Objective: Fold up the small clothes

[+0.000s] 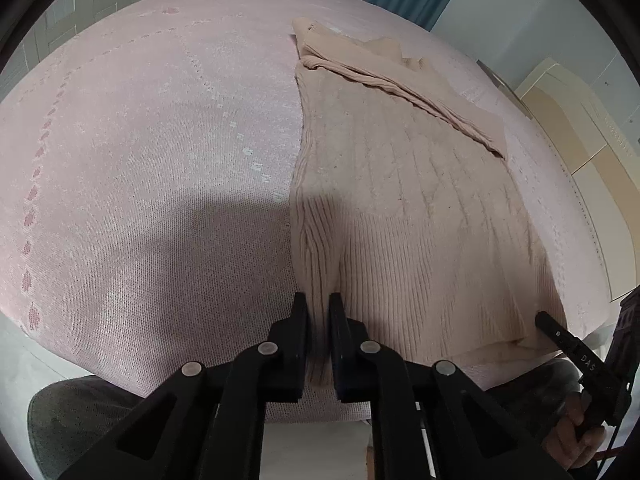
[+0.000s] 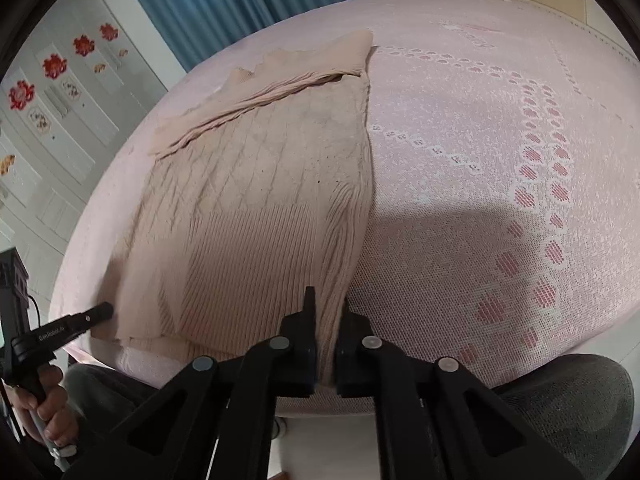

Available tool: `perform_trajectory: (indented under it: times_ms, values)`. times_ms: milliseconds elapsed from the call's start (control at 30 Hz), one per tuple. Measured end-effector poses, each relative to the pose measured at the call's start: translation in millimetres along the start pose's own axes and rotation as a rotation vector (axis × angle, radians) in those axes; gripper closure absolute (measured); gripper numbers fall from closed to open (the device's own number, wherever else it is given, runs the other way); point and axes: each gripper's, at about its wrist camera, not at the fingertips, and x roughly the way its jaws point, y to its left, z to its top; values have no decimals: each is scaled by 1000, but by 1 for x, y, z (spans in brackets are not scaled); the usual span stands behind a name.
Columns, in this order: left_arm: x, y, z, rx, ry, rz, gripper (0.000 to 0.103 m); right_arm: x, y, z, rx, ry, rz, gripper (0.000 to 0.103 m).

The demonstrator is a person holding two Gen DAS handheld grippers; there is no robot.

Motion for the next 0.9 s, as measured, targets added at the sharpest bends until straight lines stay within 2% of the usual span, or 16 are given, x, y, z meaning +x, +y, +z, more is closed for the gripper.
perform_trajectory:
  times_ms: [133,500,733,900]
  values:
    - [-7,4,0,-22,-14,-33,94,-9,-1,2,6,-31,9,98]
    - [-40,-3,15,-29,-78,-87,94,-37,-9,23,93,-79,102,98]
    - [-57,-12,42,-28,-122,-99,94,-55,6,50,90,-123,119,98]
    - [-66,-17,70,-39,-164,-98,96,-61,12,81,127,-148,170,98]
